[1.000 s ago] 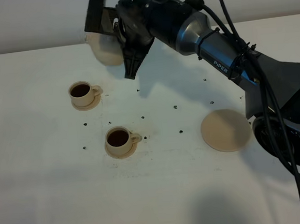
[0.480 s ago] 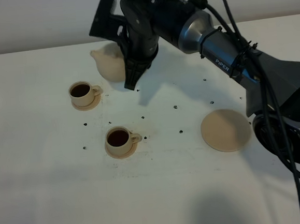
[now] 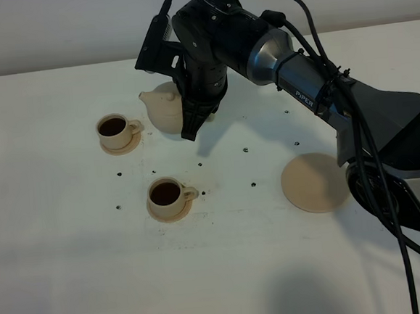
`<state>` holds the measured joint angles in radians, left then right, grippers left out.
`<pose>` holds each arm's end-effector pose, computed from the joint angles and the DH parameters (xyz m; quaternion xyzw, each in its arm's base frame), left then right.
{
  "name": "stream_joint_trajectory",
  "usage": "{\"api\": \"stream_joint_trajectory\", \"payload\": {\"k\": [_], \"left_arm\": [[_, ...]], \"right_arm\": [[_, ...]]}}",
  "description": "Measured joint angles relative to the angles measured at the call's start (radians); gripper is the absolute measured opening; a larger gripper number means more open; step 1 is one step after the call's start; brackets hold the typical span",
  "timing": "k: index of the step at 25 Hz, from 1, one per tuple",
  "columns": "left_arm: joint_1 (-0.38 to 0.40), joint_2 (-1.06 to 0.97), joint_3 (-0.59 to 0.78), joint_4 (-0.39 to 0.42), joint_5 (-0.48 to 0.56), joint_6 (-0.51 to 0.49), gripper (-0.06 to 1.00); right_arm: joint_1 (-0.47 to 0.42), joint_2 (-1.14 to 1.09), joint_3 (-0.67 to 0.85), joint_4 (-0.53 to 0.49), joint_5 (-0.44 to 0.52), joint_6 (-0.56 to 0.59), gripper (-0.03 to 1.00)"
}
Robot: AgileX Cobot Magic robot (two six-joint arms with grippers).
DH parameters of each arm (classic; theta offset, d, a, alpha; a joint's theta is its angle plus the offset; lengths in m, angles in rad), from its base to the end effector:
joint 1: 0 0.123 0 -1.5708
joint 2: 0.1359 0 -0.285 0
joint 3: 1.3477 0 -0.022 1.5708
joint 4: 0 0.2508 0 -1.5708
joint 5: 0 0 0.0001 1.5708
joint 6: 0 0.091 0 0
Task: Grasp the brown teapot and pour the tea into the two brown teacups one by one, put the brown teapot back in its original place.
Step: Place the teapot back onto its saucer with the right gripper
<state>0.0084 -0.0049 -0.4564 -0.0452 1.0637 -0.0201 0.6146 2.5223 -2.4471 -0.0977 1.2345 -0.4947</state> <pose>-0.0009 -0.0036 0.2649 -0.0118 0.8636 -0.0255 0.5034 0.4410 0.3010 0.1953 -0.5248 0.8321 -0.0377 0.1756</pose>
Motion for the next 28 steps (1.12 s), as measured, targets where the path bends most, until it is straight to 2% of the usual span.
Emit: {"api": "stream_joint_trajectory", "payload": {"k": [18, 24, 28], "left_arm": [[0.0, 0.0, 0.0, 0.0, 0.0, 0.0, 0.55], [0.0, 0.0, 0.0, 0.0, 0.0, 0.0, 0.55], [0.0, 0.0, 0.0, 0.0, 0.0, 0.0, 0.55]], "right_arm": [[-0.006, 0.07, -0.002, 0.027, -0.013, 0.003, 0.11], [-0.006, 0.047, -0.111, 0.028, -0.001, 0.05, 0.11], [-0.006, -0.014, -0.121, 0.028, -0.002, 0.081, 0.11]]}}
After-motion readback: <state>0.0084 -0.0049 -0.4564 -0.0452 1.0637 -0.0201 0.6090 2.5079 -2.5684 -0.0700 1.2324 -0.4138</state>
